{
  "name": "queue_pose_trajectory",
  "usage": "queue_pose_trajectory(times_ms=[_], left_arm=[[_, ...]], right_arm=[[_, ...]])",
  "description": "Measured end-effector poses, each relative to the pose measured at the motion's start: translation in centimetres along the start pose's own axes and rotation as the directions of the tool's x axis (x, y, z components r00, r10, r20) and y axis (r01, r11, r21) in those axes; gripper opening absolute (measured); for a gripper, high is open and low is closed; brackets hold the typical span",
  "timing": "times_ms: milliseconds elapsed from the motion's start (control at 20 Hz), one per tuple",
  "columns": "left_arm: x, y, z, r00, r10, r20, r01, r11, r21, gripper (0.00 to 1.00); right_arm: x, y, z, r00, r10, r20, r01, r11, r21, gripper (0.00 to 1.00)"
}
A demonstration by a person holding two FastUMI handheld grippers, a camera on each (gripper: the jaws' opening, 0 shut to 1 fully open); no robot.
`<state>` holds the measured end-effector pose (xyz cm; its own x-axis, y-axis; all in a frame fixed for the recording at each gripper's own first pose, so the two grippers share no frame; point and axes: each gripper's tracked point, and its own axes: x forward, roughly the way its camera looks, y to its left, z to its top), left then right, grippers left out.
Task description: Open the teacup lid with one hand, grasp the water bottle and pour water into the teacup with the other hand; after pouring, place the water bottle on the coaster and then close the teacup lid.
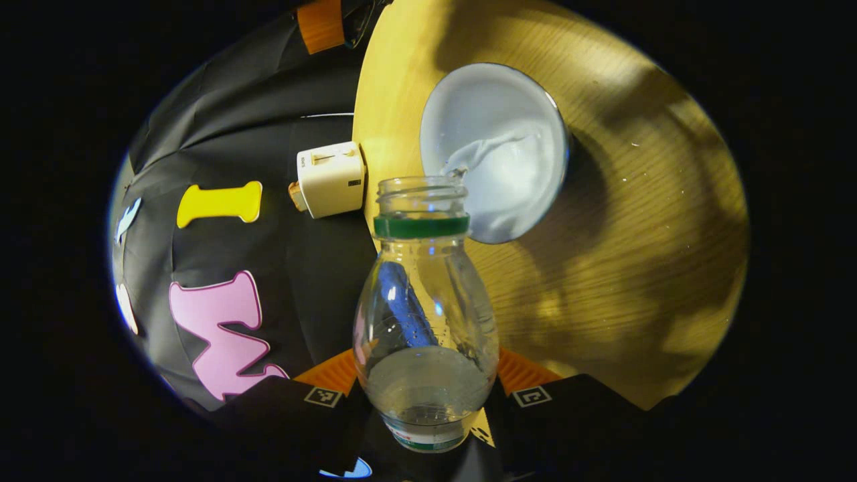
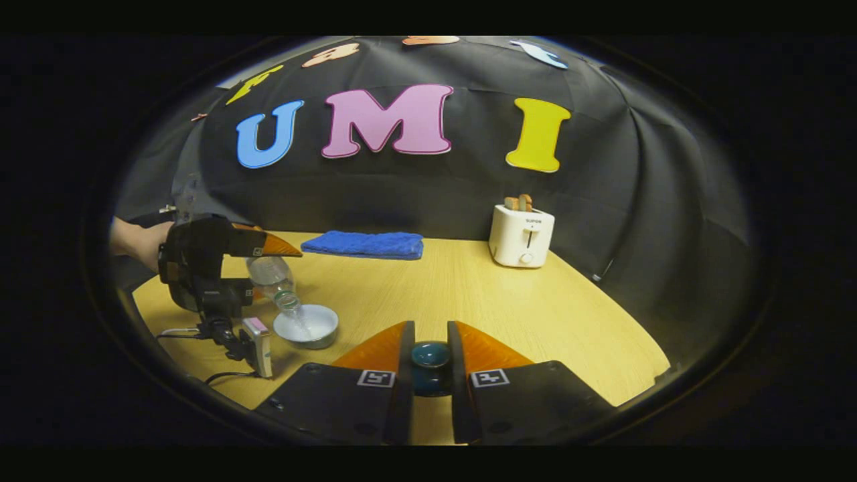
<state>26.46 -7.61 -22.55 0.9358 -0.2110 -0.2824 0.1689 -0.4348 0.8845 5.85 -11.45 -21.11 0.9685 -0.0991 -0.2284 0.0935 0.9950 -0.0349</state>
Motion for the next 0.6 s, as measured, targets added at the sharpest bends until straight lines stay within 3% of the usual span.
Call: queue_pose_trajectory(times_ms=[350,550,600], left_arm=[[0.3,0.5,0.0,1.000,-0.007,0.019,0.006,0.996,0.089,0.77],[0.5,1.2,-0.1,1.000,-0.009,0.025,0.005,0.987,0.161,0.77],[0.5,1.4,0.0,1.000,-0.006,0.030,0.001,0.983,0.184,0.77]], right_arm=[[0.0,0.1,0.2,1.000,0.007,0.007,-0.007,1.000,0.003,0.31],[-0.2,0.2,0.4,1.000,0.010,0.011,-0.010,1.000,0.010,0.27],[-0.1,0.3,0.3,1.000,0.010,0.012,-0.011,1.000,0.011,0.31]])
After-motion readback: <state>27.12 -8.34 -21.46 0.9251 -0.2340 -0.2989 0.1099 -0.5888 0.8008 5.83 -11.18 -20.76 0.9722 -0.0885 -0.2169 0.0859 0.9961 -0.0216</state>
